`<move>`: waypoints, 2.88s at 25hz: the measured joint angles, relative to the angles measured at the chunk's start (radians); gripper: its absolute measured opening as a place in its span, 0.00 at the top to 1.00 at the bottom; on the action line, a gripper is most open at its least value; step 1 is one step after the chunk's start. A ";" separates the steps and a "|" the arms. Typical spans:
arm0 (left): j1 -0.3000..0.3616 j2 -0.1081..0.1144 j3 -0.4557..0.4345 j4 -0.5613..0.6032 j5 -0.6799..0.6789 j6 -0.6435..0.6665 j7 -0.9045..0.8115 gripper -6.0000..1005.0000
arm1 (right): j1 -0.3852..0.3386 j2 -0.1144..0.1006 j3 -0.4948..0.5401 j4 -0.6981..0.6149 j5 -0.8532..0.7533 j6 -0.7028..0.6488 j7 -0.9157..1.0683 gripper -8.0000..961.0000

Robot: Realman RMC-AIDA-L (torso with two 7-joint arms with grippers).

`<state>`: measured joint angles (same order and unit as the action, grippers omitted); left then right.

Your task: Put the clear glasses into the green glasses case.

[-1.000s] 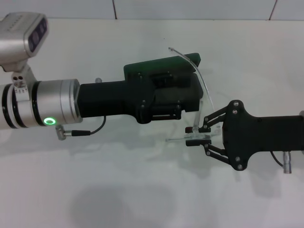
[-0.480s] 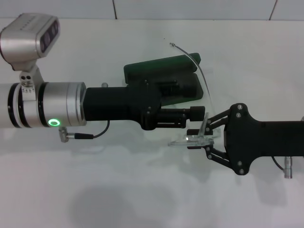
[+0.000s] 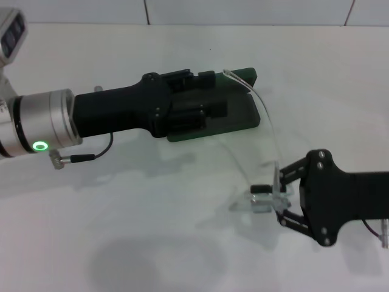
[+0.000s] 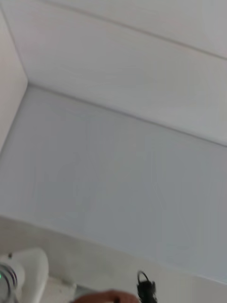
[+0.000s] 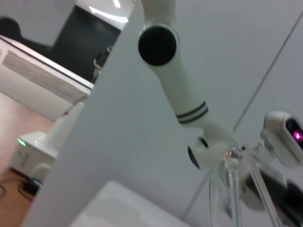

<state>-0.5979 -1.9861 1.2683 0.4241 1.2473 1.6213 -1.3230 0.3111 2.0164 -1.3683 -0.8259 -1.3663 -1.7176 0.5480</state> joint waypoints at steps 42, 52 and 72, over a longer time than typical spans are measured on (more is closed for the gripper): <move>-0.072 -0.080 -0.028 -0.001 0.019 -0.043 0.230 0.29 | 0.201 0.011 -0.170 0.242 0.244 0.052 0.140 0.87; -0.071 -0.078 -0.027 -0.001 0.018 -0.036 0.237 0.29 | 0.206 0.011 -0.173 0.243 0.252 0.090 0.140 0.87; -0.047 -0.071 -0.076 -0.001 0.018 -0.032 0.259 0.29 | 0.206 0.011 -0.176 0.257 0.269 0.121 0.153 0.87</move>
<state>-0.6447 -2.0569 1.1926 0.4233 1.2653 1.5894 -1.0637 0.5169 2.0273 -1.5446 -0.5689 -1.0978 -1.5971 0.7008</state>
